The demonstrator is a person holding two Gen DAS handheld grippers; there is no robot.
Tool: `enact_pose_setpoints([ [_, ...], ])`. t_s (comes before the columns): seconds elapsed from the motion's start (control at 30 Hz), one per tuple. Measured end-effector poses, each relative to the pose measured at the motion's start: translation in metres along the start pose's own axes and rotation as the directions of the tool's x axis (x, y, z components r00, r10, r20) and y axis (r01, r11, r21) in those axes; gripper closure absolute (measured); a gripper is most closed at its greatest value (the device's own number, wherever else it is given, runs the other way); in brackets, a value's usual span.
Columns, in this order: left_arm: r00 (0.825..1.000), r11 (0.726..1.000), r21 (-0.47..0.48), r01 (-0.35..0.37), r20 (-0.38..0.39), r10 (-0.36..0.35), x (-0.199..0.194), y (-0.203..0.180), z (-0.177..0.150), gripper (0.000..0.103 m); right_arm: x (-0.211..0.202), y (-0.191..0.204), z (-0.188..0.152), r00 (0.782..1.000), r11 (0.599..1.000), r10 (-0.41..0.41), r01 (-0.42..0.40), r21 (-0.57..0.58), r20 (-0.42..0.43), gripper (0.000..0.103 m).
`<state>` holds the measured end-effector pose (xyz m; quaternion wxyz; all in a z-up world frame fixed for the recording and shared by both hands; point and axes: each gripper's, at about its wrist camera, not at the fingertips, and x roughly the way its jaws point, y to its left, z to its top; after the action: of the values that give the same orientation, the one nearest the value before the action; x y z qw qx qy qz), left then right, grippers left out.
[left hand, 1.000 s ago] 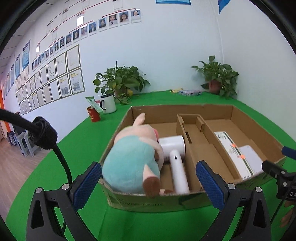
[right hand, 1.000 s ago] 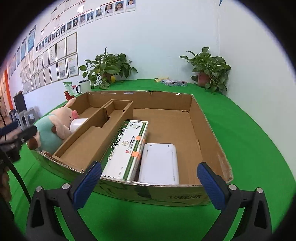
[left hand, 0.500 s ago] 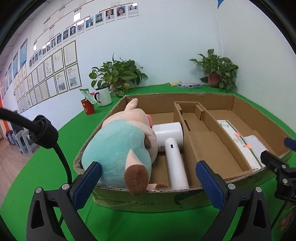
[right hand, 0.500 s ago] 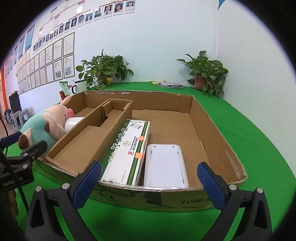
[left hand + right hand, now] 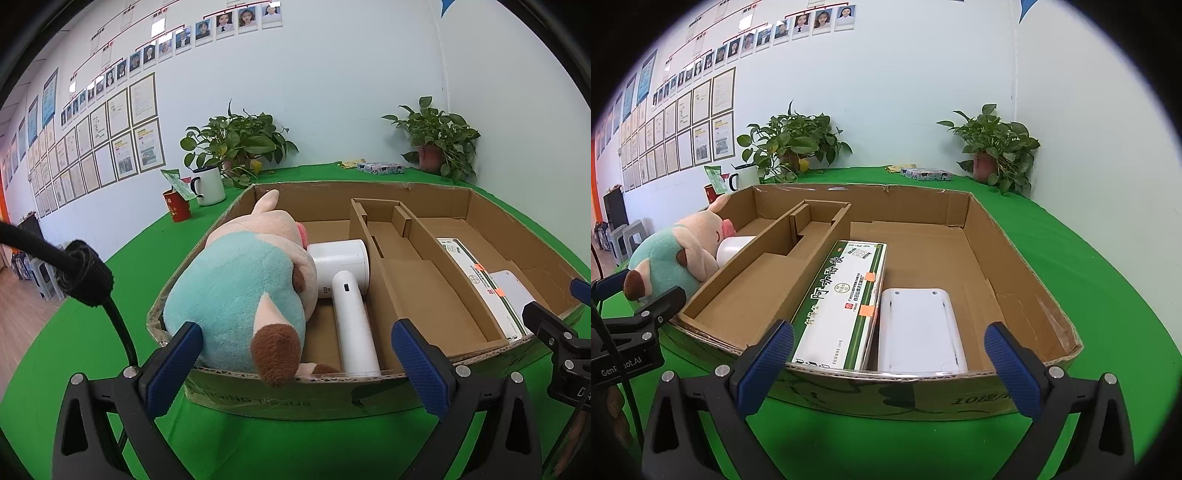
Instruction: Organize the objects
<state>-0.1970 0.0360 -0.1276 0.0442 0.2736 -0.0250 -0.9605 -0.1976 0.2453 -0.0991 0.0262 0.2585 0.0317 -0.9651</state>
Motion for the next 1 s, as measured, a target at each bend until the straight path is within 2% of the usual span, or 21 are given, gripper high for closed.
enact_pose_setpoints([
  [1.0,1.0,1.0,0.007,0.002,0.0,-0.002,0.014,0.001,-0.001,0.0,0.001,0.002,0.001,1.0,1.0,0.0,0.0,0.001,0.0,0.0],
])
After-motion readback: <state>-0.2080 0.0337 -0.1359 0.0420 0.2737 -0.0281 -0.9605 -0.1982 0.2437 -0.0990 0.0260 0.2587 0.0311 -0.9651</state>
